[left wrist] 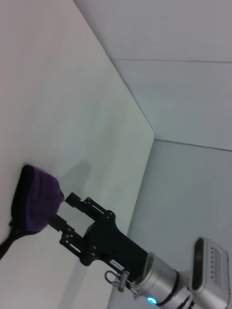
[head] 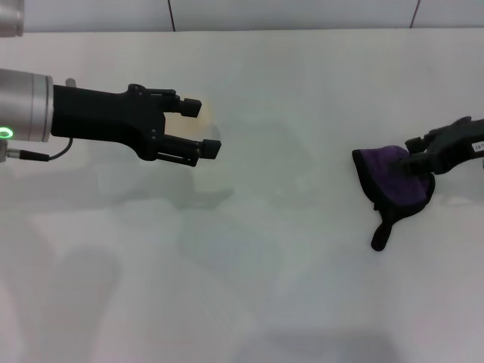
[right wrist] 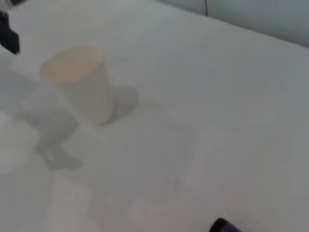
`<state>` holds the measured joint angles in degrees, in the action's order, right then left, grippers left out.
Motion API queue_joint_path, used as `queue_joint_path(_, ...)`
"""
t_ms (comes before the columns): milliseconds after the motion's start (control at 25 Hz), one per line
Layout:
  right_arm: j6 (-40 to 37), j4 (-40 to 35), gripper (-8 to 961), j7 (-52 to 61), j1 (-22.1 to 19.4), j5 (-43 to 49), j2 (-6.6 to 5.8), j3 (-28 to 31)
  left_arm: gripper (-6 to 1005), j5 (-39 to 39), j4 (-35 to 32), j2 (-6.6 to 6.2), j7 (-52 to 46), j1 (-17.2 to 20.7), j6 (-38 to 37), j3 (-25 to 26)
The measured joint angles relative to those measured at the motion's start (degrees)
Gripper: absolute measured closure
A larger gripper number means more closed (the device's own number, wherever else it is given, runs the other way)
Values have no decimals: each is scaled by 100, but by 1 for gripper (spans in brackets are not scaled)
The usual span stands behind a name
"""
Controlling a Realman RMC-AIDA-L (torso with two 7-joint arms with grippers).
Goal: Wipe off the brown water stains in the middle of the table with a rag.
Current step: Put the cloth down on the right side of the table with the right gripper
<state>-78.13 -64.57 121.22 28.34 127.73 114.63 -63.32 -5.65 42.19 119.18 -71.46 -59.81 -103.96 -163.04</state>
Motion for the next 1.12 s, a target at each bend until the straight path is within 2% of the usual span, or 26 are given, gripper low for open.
queue_joint_path(440, -198, -9, 305, -1080, -342, -981, 14, 382, 124, -6, 10, 0, 117, 57, 84, 0)
queue_joint_path(840, -548, 50, 317, -1847, -450, -1226, 6, 399, 123, -323, 64, -37, 275, 308, 57, 0)
queue_joint_path(1120, -685, 9, 317, -1971, -340, -1240, 14, 346, 123, -622, 260, -38, 449, 582, -143, 0)
